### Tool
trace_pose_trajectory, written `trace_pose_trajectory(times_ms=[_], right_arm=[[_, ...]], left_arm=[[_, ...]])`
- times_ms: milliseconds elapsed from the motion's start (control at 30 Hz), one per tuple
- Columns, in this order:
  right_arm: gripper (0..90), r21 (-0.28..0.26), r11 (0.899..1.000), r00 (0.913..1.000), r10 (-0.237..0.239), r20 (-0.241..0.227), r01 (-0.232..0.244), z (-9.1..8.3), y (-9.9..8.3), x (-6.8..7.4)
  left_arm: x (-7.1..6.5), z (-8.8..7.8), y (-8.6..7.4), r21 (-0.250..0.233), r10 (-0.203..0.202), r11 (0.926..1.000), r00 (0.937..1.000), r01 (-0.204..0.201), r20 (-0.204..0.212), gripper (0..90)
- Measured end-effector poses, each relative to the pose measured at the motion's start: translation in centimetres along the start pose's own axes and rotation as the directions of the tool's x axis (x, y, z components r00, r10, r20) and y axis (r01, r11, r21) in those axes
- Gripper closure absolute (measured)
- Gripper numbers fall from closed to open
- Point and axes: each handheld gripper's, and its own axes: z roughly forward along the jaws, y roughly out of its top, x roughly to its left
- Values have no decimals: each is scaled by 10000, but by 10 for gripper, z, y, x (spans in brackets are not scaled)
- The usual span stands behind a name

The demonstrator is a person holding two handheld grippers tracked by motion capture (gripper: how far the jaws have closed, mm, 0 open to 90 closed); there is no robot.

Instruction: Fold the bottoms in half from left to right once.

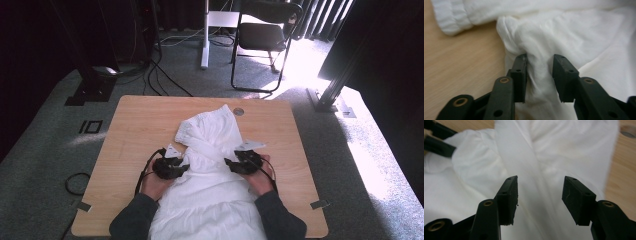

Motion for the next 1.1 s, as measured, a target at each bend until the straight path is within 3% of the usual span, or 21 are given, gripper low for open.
trace_pose_trajectory(times_ms=[100, 233, 267, 333, 400, 467, 600, 633, 733, 800, 833, 933, 1000, 1100], right_arm=[[425, 255, 9986, 9988, -450, -189, 454, 28, 17, 15], [393, 880, 9903, 9941, -1085, 25, 1079, 61, 31, 29], [422, 1017, 9880, 9930, -1180, 100, 1164, 67, 32, 29], [599, 1249, 9848, 9911, -1267, 398, 1209, 73, 33, 24], [775, 893, 9950, 9970, -496, 598, 442, 66, 35, 9], [858, 540, 9985, 9941, -148, 1072, 91, 54, 36, -4], [878, -294, 9938, 9791, 1109, 1702, -1075, 25, 32, -43], [878, -469, 9880, 9748, 1527, 1628, -1469, 19, 28, -55], [870, -402, 9774, 9674, 2110, 1400, -2073, 20, 14, -72], [829, -75, 9750, 9645, 2209, 1446, -2221, 31, 4, -77], [816, 128, 9742, 9606, 2201, 1698, -2255, 37, 0, -79], [797, 444, 9605, 9482, 2627, 1786, -2745, 47, -10, -85], [792, 564, 9609, 9489, 2569, 1834, -2710, 49, -13, -86], [773, 678, 9636, 9505, 2415, 1954, -2587, 48, -15, -86]], left_arm=[[-1, 10, -3, 214, 19, 9998, 10000, -20, 38, 774], [-1, 12, -4, 216, 12, 9998, 10000, -12, 7, 807], [-1, 12, -4, 217, 28, 9998, 10000, -28, 11, 812], [-1, 12, -5, 162, 26, 9999, 10000, -27, 33, 817], [0, 12, -6, 102, -35, 9999, 10000, 34, 51, 817], [-1, 12, -7, 31, -74, 10000, 10000, 74, 28, 818], [-3, 11, -7, 87, 41, 10000, 10000, -41, -42, 823], [-3, 11, -7, 92, 49, 9999, 10000, -49, -21, 823], [-4, 12, -6, 145, 122, 9998, 9999, -122, 13, 822], [-6, 12, -5, 200, 188, 9996, 9998, -187, -54, 821], [-5, 12, -5, 198, 179, 9996, 9998, -178, -38, 819], [-4, 11, -5, 238, 42, 9997, 10000, -44, 63, 795], [-2, 11, -6, 232, -75, 9997, 9998, 71, 168, 765], [1, 6, -2, 408, -98, 9991, 9993, 84, 355, 622]])
